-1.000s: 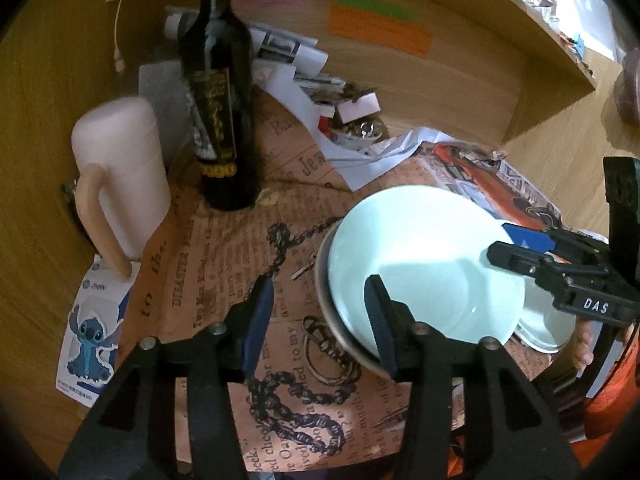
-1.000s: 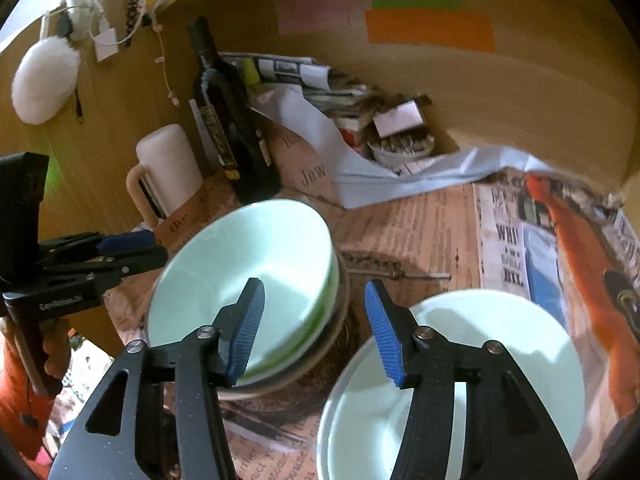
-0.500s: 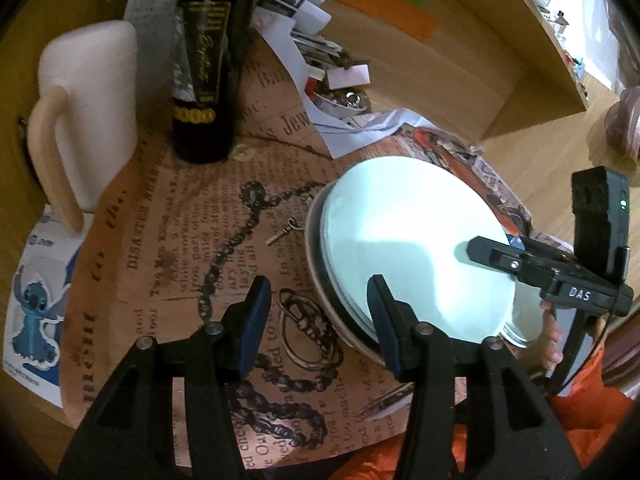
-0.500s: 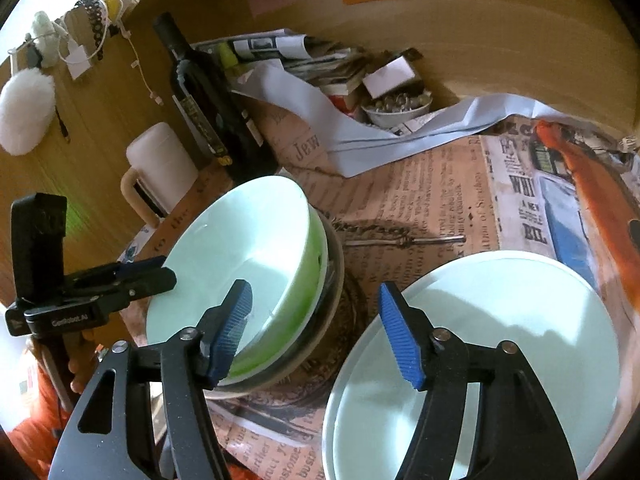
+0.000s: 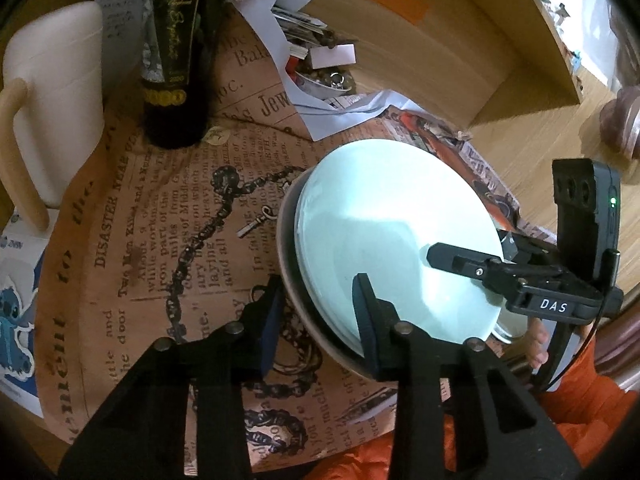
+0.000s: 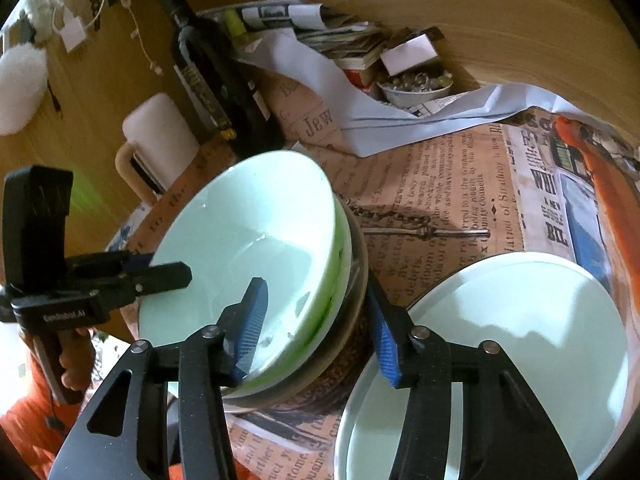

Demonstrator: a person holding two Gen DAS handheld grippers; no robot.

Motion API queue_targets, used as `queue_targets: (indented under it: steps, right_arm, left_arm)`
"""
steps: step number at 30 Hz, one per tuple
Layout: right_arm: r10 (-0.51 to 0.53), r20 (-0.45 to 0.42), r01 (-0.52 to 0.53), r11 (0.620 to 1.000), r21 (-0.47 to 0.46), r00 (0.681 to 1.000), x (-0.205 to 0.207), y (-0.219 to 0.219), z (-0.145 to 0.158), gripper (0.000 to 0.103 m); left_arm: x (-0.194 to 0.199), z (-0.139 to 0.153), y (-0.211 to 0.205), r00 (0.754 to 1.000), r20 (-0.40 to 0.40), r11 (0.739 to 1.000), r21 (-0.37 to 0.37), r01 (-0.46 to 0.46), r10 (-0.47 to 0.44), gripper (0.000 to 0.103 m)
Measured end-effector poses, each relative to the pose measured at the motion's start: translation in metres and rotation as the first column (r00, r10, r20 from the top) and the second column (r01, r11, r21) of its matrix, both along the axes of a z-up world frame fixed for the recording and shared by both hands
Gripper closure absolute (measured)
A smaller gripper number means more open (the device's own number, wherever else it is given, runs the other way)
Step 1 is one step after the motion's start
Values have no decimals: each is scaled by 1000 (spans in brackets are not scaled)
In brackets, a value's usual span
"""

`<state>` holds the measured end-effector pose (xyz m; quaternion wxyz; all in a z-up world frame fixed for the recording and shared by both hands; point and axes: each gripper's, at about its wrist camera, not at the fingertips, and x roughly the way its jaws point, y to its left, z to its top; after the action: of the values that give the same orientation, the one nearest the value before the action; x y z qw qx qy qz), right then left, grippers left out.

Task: Organize plates and bowls
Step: 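Close the left gripper on the rim of the nested bowl stack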

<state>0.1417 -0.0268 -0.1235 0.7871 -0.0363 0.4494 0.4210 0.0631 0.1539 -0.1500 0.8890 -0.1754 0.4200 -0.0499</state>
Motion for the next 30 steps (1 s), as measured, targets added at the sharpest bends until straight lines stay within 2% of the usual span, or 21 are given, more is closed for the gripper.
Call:
queue_targets:
  steps: [9, 14, 20, 30]
  right_arm:
    - [-31, -2, 31, 999, 11, 1000, -1, 0, -5, 60]
    - [-50, 53, 51, 999, -11, 997, -8, 4, -1, 61]
    - [-64, 37, 64, 998, 5, 997, -5, 1, 2, 61]
    - [-95, 45, 93, 995, 42, 994, -3, -2, 8, 61]
  left_arm:
    - [2, 3, -18, 1000, -18, 990, 137, -15, 18, 69]
    - [3, 3, -25, 999, -27, 979, 200, -32, 38, 69]
    - [4, 4, -20, 998, -24, 986, 157, -56, 61, 69]
    - [3, 13, -21, 997, 12, 985, 152, -78, 77, 69]
